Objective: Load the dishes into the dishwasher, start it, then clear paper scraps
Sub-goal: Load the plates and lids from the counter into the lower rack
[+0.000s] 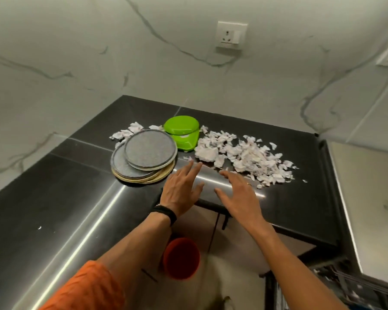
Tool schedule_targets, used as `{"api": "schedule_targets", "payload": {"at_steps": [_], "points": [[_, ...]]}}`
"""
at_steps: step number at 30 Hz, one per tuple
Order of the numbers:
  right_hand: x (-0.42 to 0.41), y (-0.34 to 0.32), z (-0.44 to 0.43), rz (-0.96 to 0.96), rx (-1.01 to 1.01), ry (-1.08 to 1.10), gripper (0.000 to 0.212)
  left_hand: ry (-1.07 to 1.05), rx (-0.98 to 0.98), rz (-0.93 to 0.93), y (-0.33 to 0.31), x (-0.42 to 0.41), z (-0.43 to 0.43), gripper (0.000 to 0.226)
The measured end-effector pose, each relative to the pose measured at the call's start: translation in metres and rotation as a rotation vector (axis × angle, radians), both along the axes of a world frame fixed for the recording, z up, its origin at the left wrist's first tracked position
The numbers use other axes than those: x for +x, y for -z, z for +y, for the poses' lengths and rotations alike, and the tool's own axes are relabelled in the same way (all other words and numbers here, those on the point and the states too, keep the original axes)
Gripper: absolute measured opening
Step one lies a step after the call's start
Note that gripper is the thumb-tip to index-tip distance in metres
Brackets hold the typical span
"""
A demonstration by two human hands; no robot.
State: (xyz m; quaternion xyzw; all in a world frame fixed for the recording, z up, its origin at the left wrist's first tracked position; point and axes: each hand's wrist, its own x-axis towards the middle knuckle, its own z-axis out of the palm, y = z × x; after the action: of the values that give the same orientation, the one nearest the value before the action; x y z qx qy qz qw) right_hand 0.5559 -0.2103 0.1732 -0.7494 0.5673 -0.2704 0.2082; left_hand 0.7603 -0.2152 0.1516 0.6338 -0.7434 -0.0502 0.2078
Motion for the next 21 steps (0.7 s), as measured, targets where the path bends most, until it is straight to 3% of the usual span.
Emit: {"api": "schedule_targets", "payload": {"at_steps": [10, 15, 21], "points": [[0.064, 0.022, -0.159, -0.006, -0.023, -0.176, 0.05, -0.204, 0.073, -0.035, 0.014, 0.042, -0.1, 0.063], [0.083, 0.036, -0.256, -0.05, 0.074, -0.223, 0.052, -0.284, 0.096, -0.043, 0.02, 0.043, -0.17, 0.061], [0.113, 0.046, -0.349, 0.024, 0.16, -0.233, 0.056, -0.371, 0.125, -0.036, 0.028, 0.043, -0.235, 0.06]]}}
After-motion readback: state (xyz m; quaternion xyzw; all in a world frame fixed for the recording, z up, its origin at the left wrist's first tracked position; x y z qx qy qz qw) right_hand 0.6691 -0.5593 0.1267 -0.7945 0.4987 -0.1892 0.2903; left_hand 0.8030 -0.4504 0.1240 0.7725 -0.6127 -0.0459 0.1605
